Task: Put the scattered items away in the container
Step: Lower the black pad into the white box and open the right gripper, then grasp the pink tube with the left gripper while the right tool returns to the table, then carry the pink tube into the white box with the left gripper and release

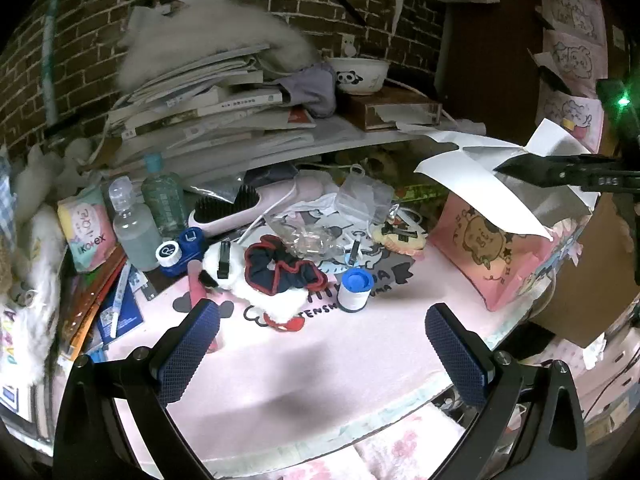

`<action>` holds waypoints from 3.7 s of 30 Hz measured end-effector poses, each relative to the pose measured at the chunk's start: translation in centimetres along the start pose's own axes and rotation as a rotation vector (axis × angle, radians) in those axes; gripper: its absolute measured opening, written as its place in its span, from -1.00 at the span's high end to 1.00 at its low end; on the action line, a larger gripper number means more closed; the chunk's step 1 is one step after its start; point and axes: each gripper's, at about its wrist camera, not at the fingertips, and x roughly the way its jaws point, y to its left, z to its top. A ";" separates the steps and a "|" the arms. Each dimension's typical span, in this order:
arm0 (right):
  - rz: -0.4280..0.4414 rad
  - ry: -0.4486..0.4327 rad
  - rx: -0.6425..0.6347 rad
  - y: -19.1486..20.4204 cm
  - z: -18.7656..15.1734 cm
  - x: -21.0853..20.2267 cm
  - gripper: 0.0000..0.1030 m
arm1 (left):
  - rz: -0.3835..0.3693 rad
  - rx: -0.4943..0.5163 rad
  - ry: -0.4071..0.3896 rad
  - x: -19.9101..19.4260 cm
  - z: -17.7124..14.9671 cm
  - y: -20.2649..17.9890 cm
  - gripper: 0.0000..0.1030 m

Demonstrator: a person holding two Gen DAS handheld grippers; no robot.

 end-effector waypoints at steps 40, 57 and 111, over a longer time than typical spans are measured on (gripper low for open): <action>0.472 -0.404 -0.190 17.2 -1.6 -4.9 -0.66 | 0.121 -0.161 -0.006 2.4 -4.3 7.2 -0.50; 0.436 -0.182 -0.215 21.3 -10.6 3.8 -0.66 | 0.206 -0.172 -0.033 7.3 -4.3 8.2 0.67; 0.370 -0.102 -0.003 15.9 -11.7 8.2 -0.66 | 0.172 -0.125 -0.310 -0.3 -3.8 4.4 0.78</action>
